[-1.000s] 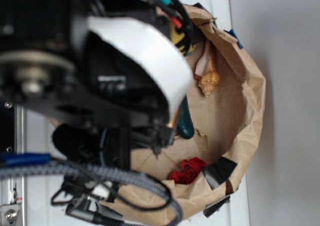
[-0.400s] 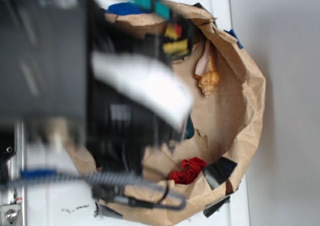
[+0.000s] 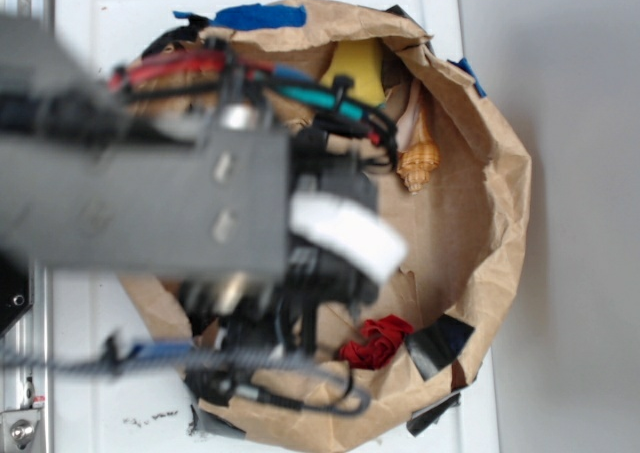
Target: Grab the red paper.
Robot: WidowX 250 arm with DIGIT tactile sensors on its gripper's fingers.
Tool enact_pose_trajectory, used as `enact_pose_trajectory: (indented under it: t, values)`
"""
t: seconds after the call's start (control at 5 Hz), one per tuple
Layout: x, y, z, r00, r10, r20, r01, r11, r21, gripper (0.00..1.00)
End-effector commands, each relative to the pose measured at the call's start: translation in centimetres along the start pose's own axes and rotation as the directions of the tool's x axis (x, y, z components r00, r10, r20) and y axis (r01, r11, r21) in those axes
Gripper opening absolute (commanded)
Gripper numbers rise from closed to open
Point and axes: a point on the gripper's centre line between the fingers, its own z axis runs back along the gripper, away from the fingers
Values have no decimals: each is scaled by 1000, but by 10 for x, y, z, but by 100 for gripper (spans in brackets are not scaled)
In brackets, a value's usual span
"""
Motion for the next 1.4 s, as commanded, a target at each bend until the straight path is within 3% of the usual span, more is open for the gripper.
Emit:
enact_pose_trajectory:
  t: [0.0,0.2,0.6,0.8,1.0,1.2]
  values:
    - [-5,30,2,998,-39,58,43,996,-77,100]
    - [-4,33,-25,995,-78,69,81,996,-43,100]
    - [10,7,-67,976,-207,66,208,978,2,100]
    - [20,-9,-66,954,-277,111,285,956,-65,100]
    - [26,-21,-56,940,-304,158,318,945,-75,100]
    - [34,-25,-51,907,-330,261,359,931,-68,100]
